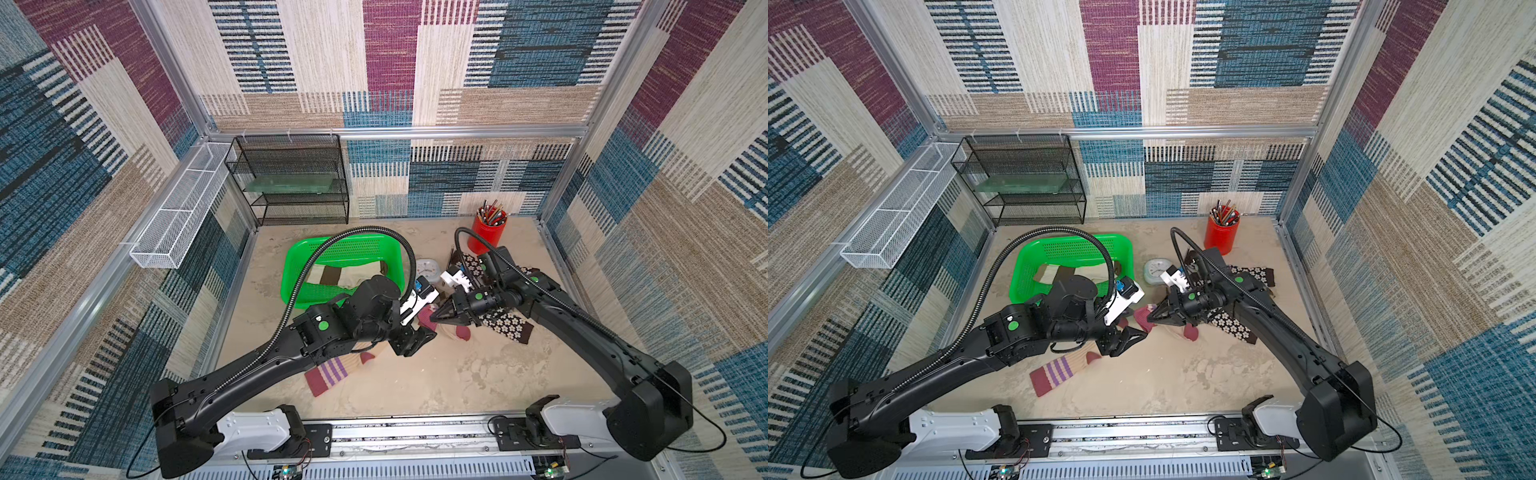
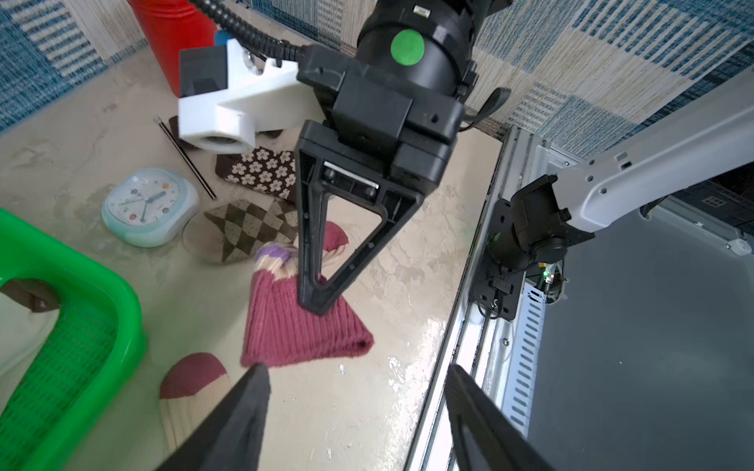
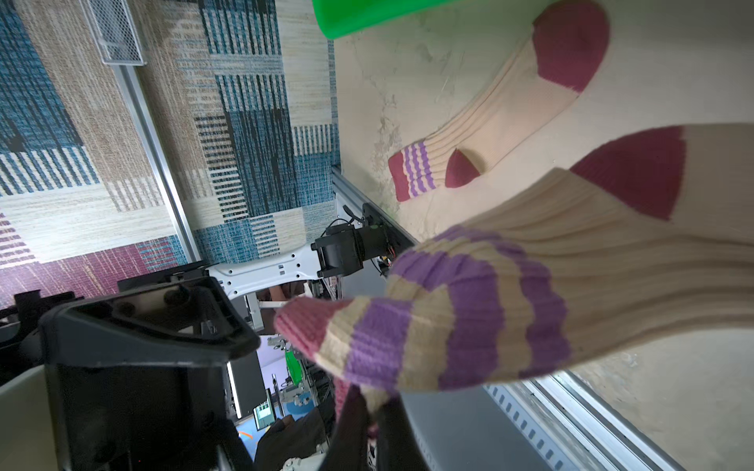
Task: Place the socks together as a pair
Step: Pick up the sock.
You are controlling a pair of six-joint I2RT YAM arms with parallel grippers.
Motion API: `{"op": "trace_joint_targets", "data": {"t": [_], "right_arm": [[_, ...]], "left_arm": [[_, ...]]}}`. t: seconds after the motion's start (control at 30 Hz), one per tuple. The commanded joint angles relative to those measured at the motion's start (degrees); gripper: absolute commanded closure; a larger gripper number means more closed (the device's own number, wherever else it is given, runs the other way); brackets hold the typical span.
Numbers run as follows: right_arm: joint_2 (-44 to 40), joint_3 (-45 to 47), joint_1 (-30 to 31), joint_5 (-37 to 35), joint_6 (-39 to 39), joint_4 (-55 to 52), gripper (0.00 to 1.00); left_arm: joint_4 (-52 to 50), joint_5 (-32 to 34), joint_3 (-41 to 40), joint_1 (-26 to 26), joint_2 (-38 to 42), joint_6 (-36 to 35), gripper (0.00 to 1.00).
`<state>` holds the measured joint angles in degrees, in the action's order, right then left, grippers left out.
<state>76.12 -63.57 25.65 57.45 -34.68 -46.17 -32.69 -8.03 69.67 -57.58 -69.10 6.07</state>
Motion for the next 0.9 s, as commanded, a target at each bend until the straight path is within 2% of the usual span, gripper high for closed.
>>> {"op": "trace_joint_targets", "data": {"t": [0.0,0.23,0.4,0.5,0.67,0.87], "right_arm": [[1.75,-1.09,1.13,1.60,0.67,1.52,1.00],[4.34,-2.17,2.21,2.38,1.79,1.41,1.00],[5.61,-2.26,2.56,3.51,3.00,0.76,1.00],[6.69,-2.74,2.56,4.47,4.51,-0.15,1.00],[9.03,-3.99,2.47,5.40,7.41,-2.67,1.00],[11.73,-4.78,2.48,6.88,9.65,-4.10,1.00]], "left_arm": [[-0.97,-1.07,-0.67,1.99,-0.37,4.96,0.35],[-4.30,-4.44,-1.39,5.47,-1.97,7.54,0.42],[-3.11,-6.22,-2.95,5.99,-1.96,11.64,0.42],[0.03,-7.26,-5.34,5.82,1.06,11.04,0.42],[-0.84,-4.02,-7.70,5.37,8.31,0.84,0.28],[-2.39,0.45,-7.35,0.65,10.28,-16.56,0.24]]}}
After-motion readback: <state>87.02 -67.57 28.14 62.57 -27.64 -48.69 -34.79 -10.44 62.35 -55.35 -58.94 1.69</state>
